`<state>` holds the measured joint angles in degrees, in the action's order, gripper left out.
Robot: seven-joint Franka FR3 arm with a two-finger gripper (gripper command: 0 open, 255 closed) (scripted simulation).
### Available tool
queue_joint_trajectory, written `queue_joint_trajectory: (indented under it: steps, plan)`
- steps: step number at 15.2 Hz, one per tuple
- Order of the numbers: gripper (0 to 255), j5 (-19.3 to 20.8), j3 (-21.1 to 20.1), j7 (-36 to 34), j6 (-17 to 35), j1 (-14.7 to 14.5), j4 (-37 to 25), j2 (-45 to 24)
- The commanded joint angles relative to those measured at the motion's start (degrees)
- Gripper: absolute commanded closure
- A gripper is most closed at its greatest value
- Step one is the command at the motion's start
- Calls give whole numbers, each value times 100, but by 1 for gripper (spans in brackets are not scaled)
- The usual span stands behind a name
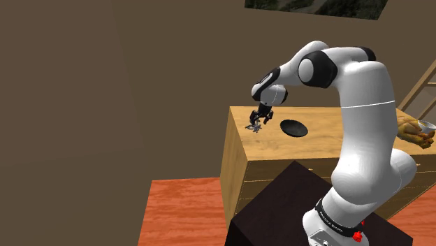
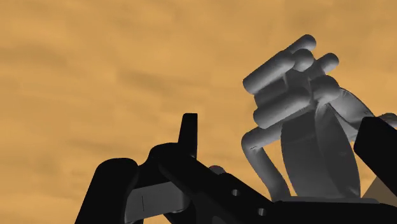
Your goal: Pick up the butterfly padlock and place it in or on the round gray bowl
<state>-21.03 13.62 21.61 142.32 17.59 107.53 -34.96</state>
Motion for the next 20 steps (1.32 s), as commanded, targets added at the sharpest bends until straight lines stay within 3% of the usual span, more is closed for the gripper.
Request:
queue_joint_trajectory:
  steps: [1, 6, 7, 20]
  plan:
    - [0, -2, 14, 2, 27, 19, 37, -52]
    - [0, -1, 14, 2, 27, 19, 37, -52]
    - [255, -11, 9, 20, 58, 25, 73, -47]
    - [255, 97, 92, -77, -168, -36, 74, 185]
